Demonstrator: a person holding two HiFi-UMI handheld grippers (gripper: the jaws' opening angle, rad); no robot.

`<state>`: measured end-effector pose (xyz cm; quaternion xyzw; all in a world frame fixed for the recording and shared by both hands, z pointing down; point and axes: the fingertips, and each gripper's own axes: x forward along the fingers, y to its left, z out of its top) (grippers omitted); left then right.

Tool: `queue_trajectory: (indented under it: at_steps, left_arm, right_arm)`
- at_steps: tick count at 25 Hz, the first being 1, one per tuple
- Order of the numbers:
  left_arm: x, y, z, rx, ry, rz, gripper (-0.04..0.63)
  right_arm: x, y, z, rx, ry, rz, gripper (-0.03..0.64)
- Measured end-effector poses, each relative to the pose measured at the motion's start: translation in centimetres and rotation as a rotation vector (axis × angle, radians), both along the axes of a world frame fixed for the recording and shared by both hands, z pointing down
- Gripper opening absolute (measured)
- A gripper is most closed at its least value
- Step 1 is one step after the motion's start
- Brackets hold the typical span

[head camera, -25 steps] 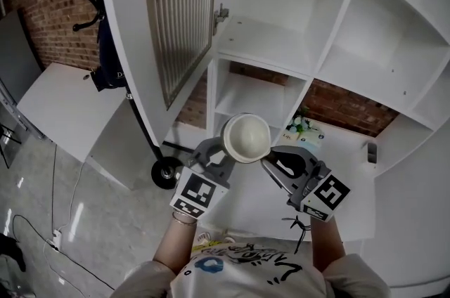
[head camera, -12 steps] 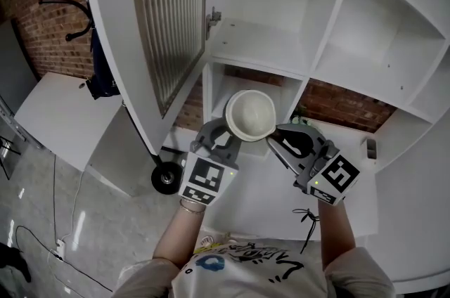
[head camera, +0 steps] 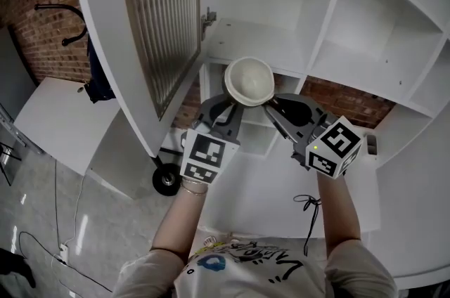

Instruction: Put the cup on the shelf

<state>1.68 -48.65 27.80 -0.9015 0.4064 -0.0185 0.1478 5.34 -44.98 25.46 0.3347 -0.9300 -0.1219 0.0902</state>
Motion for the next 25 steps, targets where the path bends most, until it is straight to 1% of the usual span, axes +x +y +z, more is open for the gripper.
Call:
queue_trajectory:
  at_steps: [4,8,12,16,18,21,25]
  left_arm:
    - [0.0,-1.9,-0.9,0.009,-0.024,-0.025,0.015]
    - [-0.2,-3.3,-2.0,0.007,-0.024,-0.038,0.015]
    - [-0.3,-3.5,-2.6,0.015,-0.026,-0.039,0.015]
    - [-0.1,-3.9,-2.5,0.016,-0.061,-0.023,0.015]
    - [-0.2,-4.1,-2.5,-0.007,-0.048,-0.009,0.015]
    - [-0.2,-4.0,-2.6,-0.060,-0.005,0.024,0.015]
    - [0.0,-3.6,-2.1,-0.081,-0.012,0.037,0.015]
  right_arm:
    - [0.0,-2.0,-1.0,-0.022,-0.018,0.043,0.060]
    - [0.1,-4.4,-2.3,-0.039,-0.026,0.088,0.060]
    - [0.2,-7.3,-3.6,-0.062,-0.015,0.130,0.060]
    - [0.1,-10.6,-4.2,-0.126,-0.019,0.162,0.060]
    - [0.1,-11.9,-4.1,-0.168,-0.017,0.173,0.060]
    - [0.0,-13.6,-4.1,-0.207,0.004,0.187,0.060]
    - [-0.3,-15.2,-3.3,-0.262,0.054,0.203,0.060]
